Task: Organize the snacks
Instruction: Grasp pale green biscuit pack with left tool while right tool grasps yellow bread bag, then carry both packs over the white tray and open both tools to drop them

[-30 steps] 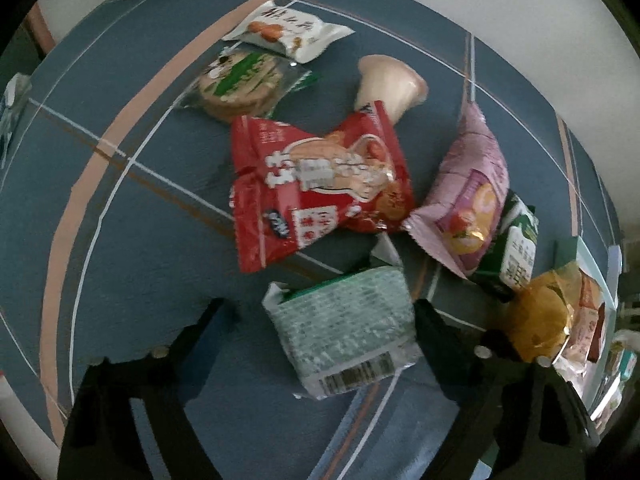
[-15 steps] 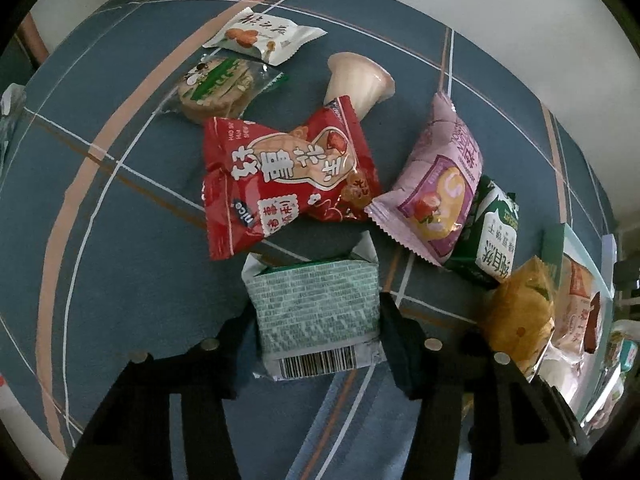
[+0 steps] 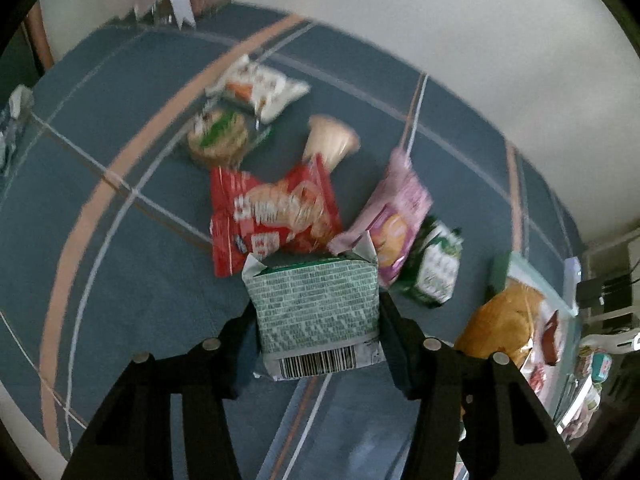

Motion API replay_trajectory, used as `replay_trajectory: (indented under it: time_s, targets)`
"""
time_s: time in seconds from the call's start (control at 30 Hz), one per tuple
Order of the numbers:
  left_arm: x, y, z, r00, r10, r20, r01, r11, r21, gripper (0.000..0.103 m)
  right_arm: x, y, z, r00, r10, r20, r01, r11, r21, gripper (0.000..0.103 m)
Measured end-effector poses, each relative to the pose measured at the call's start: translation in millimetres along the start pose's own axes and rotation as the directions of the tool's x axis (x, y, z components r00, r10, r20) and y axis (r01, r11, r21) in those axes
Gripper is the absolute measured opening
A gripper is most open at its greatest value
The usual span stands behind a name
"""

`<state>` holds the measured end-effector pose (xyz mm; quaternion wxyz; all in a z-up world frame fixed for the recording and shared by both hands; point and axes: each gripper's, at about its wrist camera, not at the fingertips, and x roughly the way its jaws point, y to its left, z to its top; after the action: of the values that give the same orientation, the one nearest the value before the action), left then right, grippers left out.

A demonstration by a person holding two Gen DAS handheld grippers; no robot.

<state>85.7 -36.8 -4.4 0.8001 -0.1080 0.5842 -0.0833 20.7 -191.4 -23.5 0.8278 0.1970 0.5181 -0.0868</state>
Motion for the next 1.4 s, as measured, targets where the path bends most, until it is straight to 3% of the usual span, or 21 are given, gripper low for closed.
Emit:
replay_trajectory:
  time_s: [0.23, 0.4, 0.63, 0.87, 1.13, 1.4]
  targets:
    - [-42, -8, 1, 0.995, -0.046, 0.086, 0.044, 0.999, 0.021, 0.056, -35, -4, 5, 0.997, 0.034, 0.066, -0.036, 0.999, 0.028, 0.046]
    - [-49, -27, 2, 0.991, -0.064, 0.122, 0.058, 0.997, 0.05, 0.056, -45, -15, 8, 0.997, 0.019, 0.078, -0.024, 0.998, 0.065, 0.046]
    - [-48, -57, -9, 0.989, -0.093, 0.115, 0.078, 0.989, 0.127, 0.056, -70, -48, 13, 0.994, -0.017, 0.112, 0.001, 0.99, 0.14, 0.046]
    - [-42, -96, -28, 0.988, -0.129, 0.08, 0.107, 0.967, 0.23, 0.056, -92, -106, 17, 0.985, -0.093, 0.145, 0.051, 0.961, 0.271, 0.046]
    - [-34, -152, -63, 0.985, -0.169, 0.048, 0.138, 0.912, 0.386, 0.056, -111, -172, 10, 0.975, -0.163, 0.148, 0.087, 0.903, 0.42, 0.046]
    - [-19, -204, -101, 0.987, -0.157, 0.026, 0.116, 0.822, 0.558, 0.056, -113, -217, 1, 0.971, -0.207, 0.119, 0.119, 0.854, 0.507, 0.046]
